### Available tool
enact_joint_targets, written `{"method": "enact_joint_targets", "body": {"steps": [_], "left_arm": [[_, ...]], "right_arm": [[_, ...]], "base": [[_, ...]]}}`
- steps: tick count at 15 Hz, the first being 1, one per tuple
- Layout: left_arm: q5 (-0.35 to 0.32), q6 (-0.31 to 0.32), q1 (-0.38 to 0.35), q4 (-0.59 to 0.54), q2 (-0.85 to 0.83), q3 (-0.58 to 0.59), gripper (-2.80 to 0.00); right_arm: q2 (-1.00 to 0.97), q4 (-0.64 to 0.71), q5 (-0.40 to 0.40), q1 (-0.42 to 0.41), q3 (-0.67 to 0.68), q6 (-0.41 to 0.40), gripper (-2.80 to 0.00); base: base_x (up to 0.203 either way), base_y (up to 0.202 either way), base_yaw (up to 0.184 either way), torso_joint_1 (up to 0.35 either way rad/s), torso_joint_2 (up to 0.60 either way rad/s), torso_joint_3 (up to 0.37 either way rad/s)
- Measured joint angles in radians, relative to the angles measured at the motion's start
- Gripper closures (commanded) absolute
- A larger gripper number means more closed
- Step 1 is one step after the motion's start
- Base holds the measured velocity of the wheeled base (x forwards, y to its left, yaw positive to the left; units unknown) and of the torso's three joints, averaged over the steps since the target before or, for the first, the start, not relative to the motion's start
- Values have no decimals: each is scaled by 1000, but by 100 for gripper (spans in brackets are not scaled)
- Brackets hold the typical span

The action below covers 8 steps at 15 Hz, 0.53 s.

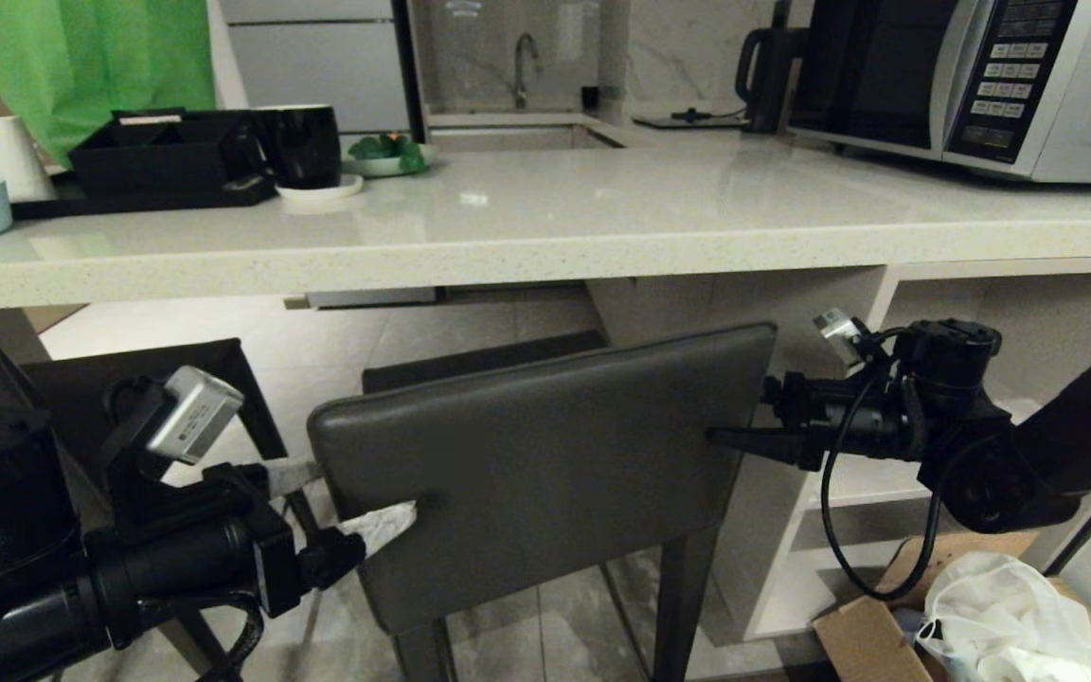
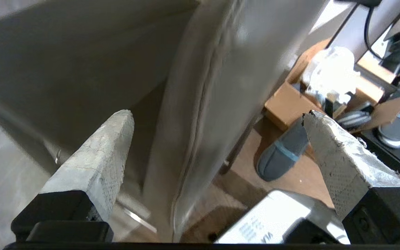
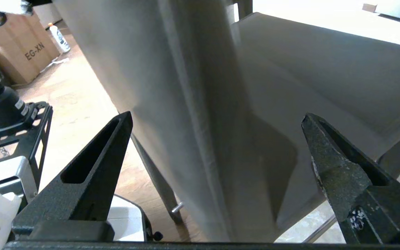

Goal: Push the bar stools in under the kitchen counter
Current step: Pull the gray chair out from under the dining table

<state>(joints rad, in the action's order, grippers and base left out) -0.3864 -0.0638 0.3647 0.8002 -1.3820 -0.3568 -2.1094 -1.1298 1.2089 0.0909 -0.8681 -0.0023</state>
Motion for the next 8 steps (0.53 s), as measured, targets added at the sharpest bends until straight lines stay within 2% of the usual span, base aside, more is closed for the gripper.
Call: {"method": "enact_joint_targets", "body": {"steps": [4, 8], "left_arm": [[-1, 0, -4, 150, -100, -3, -280], [-2, 1, -9, 157, -173, -20, -280]], "right_arm": [[20, -83, 2, 24, 94, 0, -280], [60, -96, 0, 40, 144, 0, -280]], "base": [[0, 0, 0, 0, 0, 0], [0, 0, 0, 0, 0, 0]]}}
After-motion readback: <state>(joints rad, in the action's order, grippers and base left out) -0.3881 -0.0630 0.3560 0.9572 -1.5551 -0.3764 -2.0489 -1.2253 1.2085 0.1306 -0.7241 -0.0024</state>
